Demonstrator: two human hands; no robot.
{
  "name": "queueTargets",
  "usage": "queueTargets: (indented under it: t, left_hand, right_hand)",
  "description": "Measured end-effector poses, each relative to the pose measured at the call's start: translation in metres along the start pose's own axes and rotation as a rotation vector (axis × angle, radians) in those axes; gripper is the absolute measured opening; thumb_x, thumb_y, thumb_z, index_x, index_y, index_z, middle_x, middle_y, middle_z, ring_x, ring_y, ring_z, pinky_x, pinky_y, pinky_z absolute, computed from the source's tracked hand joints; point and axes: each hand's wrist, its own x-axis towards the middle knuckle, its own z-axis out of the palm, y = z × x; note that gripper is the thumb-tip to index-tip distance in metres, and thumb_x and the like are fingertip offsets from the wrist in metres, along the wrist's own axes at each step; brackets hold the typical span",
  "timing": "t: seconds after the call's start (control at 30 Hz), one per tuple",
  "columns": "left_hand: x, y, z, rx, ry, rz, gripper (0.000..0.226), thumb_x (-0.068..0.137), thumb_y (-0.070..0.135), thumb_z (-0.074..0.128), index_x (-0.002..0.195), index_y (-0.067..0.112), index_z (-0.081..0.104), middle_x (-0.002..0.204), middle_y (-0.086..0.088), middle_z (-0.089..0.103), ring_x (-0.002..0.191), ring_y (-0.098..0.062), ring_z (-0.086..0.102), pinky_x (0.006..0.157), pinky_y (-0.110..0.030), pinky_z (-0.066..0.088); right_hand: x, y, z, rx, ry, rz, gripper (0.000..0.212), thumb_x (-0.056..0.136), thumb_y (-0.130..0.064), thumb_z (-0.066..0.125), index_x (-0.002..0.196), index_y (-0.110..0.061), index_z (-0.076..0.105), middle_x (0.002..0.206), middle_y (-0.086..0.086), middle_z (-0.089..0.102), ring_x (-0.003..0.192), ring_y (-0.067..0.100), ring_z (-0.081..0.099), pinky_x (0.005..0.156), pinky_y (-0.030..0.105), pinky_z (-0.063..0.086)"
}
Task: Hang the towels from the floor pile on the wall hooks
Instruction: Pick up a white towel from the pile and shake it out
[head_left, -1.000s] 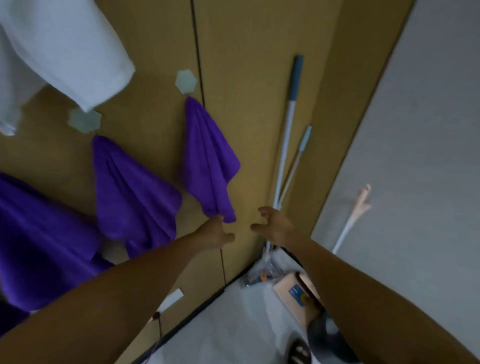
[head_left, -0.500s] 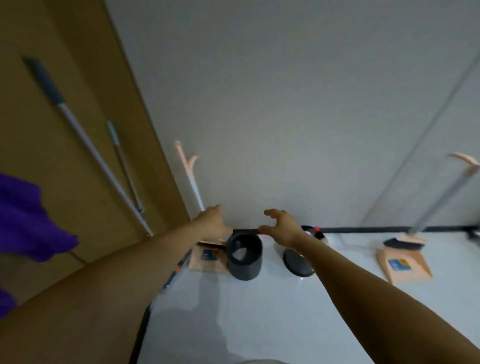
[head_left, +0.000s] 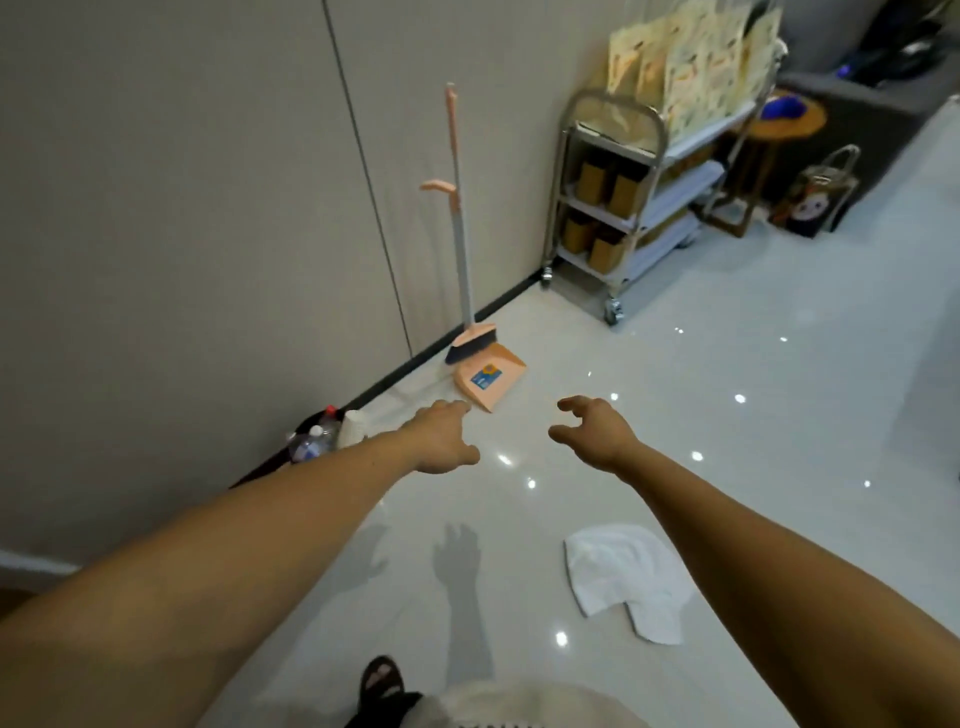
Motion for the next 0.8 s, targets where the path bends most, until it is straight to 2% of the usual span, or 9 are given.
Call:
queueTargets:
  t: [0.27,0.37,0.47,0.67,0.8]
  left_hand:
    - [0.101,0.104,0.061,0.091,-0.279,0.177,0.077,0.086,0.038,0.060,0.150,0.017,0.021,0.152,-0.010,0.026,0.124,-0.030,0.047,0.100,-0.039,0.043]
    - [0.141,0.128,0.087,0.110,-0.366,0.215,0.077,0.087,0.037,0.059,0.150,0.015,0.021,0.153,-0.010,0.025,0.129,-0.028,0.042,0.100,-0.034,0.041]
    - [0.176,0.151,0.118,0.132,-0.407,0.217,0.074,0.088,0.037,0.058,0.150,0.015,0.022,0.152,-0.010,0.029,0.128,-0.029,0.044,0.100,-0.036,0.041]
    - [0.222,0.170,0.209,0.180,-0.503,0.181,0.071,0.089,0.042,0.054,0.149,0.016,0.024,0.151,-0.008,0.031,0.130,-0.025,0.042,0.097,-0.032,0.038]
    - [0.258,0.160,0.301,0.162,-0.517,0.081,0.070,0.089,0.043,0.053,0.148,0.016,0.026,0.151,-0.006,0.033,0.130,-0.022,0.042,0.097,-0.030,0.037]
  right_hand:
    - [-0.001,0.135,-0.039,0.162,0.053,0.334,0.058,0.086,-0.031,0.064,0.139,-0.017,0.047,0.140,0.008,0.048,0.121,0.025,0.053,0.098,0.038,0.046]
    - [0.004,0.174,-0.042,0.194,0.053,0.433,0.059,0.086,-0.033,0.063,0.140,-0.017,0.045,0.141,0.007,0.048,0.118,0.023,0.055,0.093,0.032,0.046]
    - [0.017,0.214,-0.039,0.226,0.059,0.506,0.059,0.087,-0.032,0.062,0.141,-0.016,0.045,0.141,0.008,0.049,0.123,0.023,0.052,0.098,0.034,0.045]
    - [0.050,0.301,0.004,0.338,-0.029,0.567,0.059,0.090,-0.033,0.061,0.142,-0.014,0.043,0.143,0.005,0.049,0.128,0.020,0.049,0.097,0.028,0.039]
    - [0.087,0.381,0.065,0.335,-0.117,0.583,0.057,0.092,-0.034,0.058,0.143,-0.014,0.042,0.141,0.005,0.051,0.124,0.021,0.052,0.095,0.027,0.039]
